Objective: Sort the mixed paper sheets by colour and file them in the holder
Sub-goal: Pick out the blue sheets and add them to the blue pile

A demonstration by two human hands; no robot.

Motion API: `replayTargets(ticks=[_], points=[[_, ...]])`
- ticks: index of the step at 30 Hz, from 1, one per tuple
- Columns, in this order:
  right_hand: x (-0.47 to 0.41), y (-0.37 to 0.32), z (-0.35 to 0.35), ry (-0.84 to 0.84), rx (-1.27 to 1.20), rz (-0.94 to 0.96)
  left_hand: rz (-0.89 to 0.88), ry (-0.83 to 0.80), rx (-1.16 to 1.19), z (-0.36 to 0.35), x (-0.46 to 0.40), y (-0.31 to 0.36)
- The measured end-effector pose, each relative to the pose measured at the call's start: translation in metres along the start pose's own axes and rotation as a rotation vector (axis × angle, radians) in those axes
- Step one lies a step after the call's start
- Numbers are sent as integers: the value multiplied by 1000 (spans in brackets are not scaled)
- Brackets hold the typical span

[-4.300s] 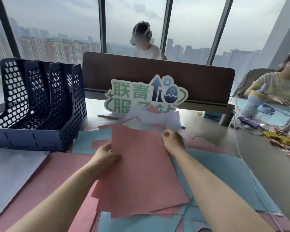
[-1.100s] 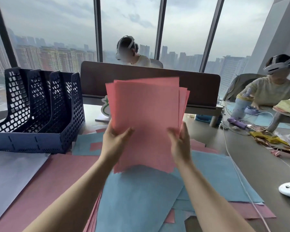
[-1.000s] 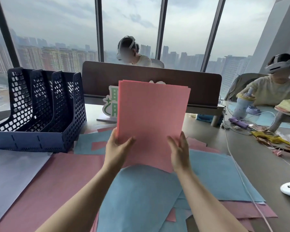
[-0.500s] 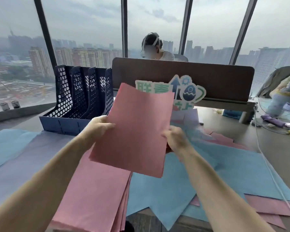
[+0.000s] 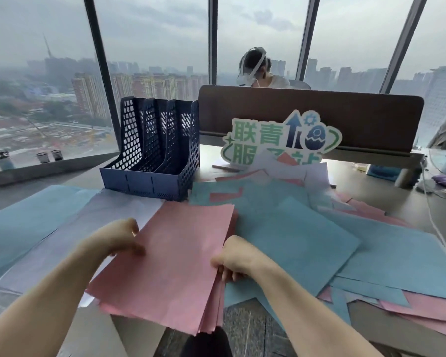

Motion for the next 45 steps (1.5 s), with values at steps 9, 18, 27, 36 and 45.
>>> replayTargets(ticks=[9,18,27,36,45], points=[[-9,55,100,644,83,45,-237,256,-164,6,12,83],[5,158,201,765,176,-326,-548,207,54,-45,7,221],[29,130,234,847,-404,519,-569,70,677,-46,-14,263],[36,75,233,789,-850,343,-331,70,1344,1,-25,226],[-19,32,105,331,197,-109,14,93,1454,-21,-39,108]])
Point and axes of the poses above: each hand's wrist, its own x-axis away from the middle knuckle, its own z-axis out of the back of the hand, y = z × x, the point moved 2 cm from there along -x, towards the middle knuckle, and after that the axes turned 10 degrees about -x, right-handed, at the moved point
